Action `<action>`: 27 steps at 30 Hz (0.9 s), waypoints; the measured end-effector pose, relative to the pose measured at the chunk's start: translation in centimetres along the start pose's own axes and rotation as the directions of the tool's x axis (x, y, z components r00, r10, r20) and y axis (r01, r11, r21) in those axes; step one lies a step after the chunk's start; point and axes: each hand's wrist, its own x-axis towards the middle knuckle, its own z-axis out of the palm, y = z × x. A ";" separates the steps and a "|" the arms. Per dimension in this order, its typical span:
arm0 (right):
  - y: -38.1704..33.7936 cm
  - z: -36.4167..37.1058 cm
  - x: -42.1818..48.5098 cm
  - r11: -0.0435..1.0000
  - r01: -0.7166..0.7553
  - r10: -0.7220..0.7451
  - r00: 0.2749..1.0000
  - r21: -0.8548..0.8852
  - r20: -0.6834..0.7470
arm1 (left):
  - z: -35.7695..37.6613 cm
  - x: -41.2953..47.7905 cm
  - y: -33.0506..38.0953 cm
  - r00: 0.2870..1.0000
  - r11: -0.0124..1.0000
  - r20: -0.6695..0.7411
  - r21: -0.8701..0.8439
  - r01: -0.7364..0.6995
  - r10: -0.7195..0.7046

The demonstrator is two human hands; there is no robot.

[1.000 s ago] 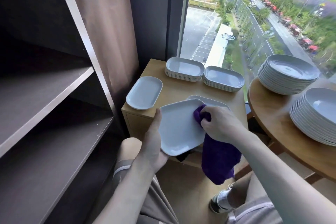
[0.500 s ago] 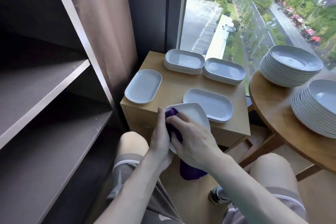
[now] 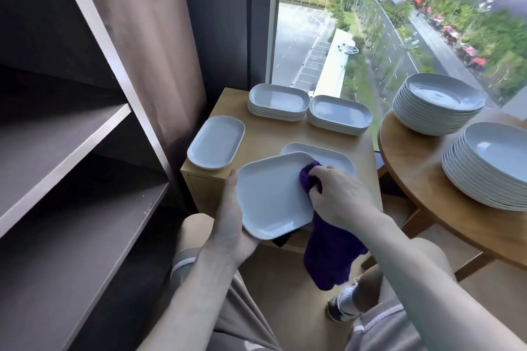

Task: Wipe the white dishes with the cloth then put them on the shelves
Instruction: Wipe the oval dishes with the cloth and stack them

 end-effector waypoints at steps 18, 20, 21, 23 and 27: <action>-7.5 0.9 -4.9 0.864 0.500 -0.503 0.858 0.058 0.106 | -1.4 0.8 1.6 0.999 0.984 -0.033 -0.173 -0.032 0.027; -6.6 0.7 -4.5 0.883 0.468 -0.470 0.876 0.045 0.110 | -1.4 1.0 2.0 0.999 0.985 -0.016 -0.170 -0.041 0.039; -6.0 0.5 -4.2 0.897 0.440 -0.441 0.891 0.033 0.105 | -1.4 1.0 2.0 0.999 0.986 -0.005 -0.159 -0.039 0.039; -4.5 0.1 -3.2 0.934 0.356 -0.355 0.929 0.008 0.102 | -1.6 0.8 1.8 1.000 0.991 0.011 -0.134 -0.025 0.027; -1.4 -1.3 -0.4 0.989 0.144 -0.136 0.977 -0.040 0.162 | -1.5 0.2 1.6 0.999 0.994 0.030 -0.104 -0.034 0.037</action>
